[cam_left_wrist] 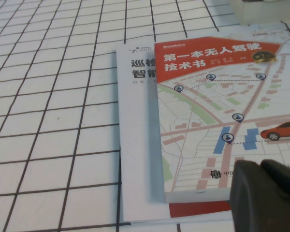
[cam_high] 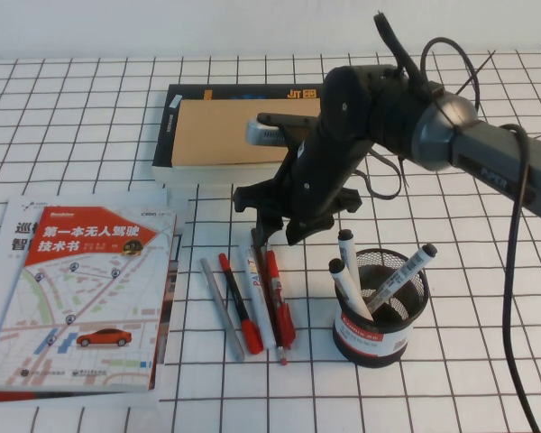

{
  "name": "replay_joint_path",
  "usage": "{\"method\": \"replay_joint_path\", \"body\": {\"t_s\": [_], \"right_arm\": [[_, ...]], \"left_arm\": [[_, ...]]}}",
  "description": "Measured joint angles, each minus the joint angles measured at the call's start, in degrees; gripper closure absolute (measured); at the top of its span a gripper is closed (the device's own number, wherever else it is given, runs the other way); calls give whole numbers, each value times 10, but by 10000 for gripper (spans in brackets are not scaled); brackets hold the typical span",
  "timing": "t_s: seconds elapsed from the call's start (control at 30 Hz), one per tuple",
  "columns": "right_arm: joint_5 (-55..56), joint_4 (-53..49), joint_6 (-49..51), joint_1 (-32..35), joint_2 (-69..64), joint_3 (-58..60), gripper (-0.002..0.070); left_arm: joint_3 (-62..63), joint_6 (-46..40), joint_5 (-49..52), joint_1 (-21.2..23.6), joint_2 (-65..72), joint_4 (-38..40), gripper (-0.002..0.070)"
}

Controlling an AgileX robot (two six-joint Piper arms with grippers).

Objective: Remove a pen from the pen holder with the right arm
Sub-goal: 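Take a marker out of the pen holder and lay it on the table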

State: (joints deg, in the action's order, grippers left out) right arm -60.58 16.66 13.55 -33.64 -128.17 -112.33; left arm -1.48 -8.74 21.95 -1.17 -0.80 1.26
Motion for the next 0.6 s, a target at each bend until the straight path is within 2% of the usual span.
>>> {"method": "replay_joint_path", "body": {"t_s": [0.2, 0.3, 0.47, 0.6], "right_arm": [[0, -33, -1, -3, 61, 0, 363], [0, -48, -13, -8, 122, 4, 434], [8, -55, -50, -17, 233, 77, 620], [51, -57, -69, -18, 341, 198, 677]], "left_arm": [[0, 0, 0, 0, 0, 0, 679], [0, 0, 0, 0, 0, 0, 679], [0, 0, 0, 0, 0, 0, 679], [0, 0, 0, 0, 0, 0, 679]]}}
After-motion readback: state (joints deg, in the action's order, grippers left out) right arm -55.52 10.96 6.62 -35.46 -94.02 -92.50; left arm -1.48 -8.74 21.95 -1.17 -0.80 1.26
